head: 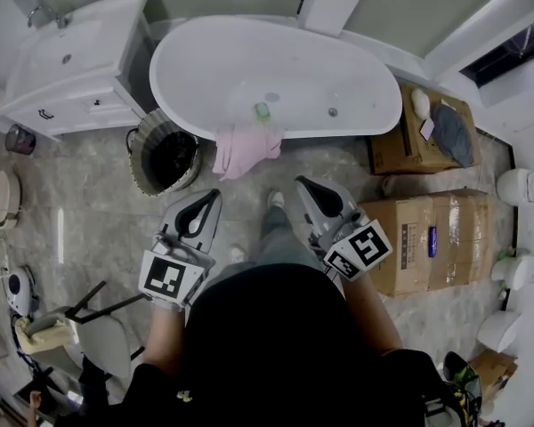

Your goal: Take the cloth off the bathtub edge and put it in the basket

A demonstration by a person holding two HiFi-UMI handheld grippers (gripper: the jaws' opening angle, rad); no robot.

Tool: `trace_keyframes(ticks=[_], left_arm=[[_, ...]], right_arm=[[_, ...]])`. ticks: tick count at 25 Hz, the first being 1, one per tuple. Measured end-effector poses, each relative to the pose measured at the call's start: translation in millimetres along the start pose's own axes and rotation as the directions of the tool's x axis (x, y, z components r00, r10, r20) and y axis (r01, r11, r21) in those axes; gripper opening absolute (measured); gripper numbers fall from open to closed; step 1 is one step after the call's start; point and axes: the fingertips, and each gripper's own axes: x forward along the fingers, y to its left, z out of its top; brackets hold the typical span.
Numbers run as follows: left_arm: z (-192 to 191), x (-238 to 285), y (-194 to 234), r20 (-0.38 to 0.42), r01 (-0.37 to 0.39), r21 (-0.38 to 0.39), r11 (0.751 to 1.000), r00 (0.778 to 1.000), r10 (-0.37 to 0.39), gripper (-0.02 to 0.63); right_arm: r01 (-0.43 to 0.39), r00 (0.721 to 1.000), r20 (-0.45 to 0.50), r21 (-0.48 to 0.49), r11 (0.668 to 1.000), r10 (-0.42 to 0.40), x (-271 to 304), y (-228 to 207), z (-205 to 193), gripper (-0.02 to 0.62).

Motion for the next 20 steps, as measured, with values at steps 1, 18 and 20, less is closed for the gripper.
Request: trace_keyframes(ticks=[1,18,20], left_arm=[[0.3,7.3,6.8,-0.005,-0.010,-0.002,1.000,1.000,0.010,0.014],[22.0,179.9,87.3,-0.086,-0.207,-0.029,0.978,0.975,0.204,0.014],[24.5,195.1,91.2,-0.091,-0.230,-0.031,0.973,0.970,0.227,0.014]], right_arm=[[-0.012,1.000,-0.003,0.000,1.000,0.012,7.7,-7.0,0.8,-0.003],[-0.214,0.973,-0.079,0.030,0.976,0.216,115.4,-185.8,12.6,-0.003],[-0.241,0.966,-0.088,0.037,0.970,0.243,123.4,-202.2,12.7,-0.003]])
